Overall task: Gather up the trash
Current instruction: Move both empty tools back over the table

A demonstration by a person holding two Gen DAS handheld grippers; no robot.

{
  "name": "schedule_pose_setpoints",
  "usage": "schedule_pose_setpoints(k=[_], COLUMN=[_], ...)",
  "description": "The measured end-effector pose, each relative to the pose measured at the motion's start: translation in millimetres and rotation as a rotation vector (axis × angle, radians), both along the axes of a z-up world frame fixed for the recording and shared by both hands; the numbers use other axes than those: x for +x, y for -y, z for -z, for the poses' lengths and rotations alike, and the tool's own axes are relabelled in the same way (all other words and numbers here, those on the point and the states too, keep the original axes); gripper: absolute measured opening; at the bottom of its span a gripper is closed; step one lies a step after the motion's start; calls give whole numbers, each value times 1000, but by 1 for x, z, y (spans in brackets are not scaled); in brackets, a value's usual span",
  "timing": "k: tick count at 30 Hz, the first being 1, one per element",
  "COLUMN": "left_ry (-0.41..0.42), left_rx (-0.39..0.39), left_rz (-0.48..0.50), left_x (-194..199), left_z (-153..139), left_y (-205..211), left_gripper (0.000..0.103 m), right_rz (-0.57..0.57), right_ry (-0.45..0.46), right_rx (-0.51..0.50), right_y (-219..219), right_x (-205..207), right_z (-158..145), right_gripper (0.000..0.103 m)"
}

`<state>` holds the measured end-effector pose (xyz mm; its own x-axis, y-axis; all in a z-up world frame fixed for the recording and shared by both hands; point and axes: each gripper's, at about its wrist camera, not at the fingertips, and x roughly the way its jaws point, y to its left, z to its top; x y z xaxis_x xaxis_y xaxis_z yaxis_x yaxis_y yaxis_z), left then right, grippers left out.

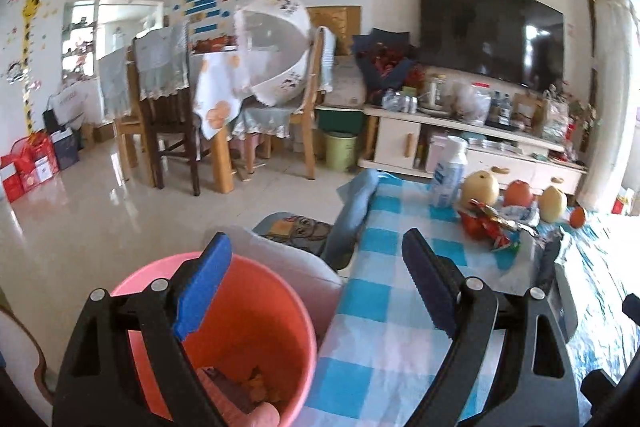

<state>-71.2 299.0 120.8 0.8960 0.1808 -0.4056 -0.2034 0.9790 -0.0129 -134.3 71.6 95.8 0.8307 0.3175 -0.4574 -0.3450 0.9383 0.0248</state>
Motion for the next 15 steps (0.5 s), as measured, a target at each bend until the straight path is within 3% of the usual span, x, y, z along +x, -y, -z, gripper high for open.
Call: schedule_pose_setpoints(k=[15], left_ry=[-10], left_rx=[21], left_rz=[129], left_x=[5], left_z=[11], left_y=[64], left_gripper=[88], right_rz=[24], right_ry=[-4], right_rx=[1], right_y=[45], right_x=[-13], right_z=[3], right_gripper=[98])
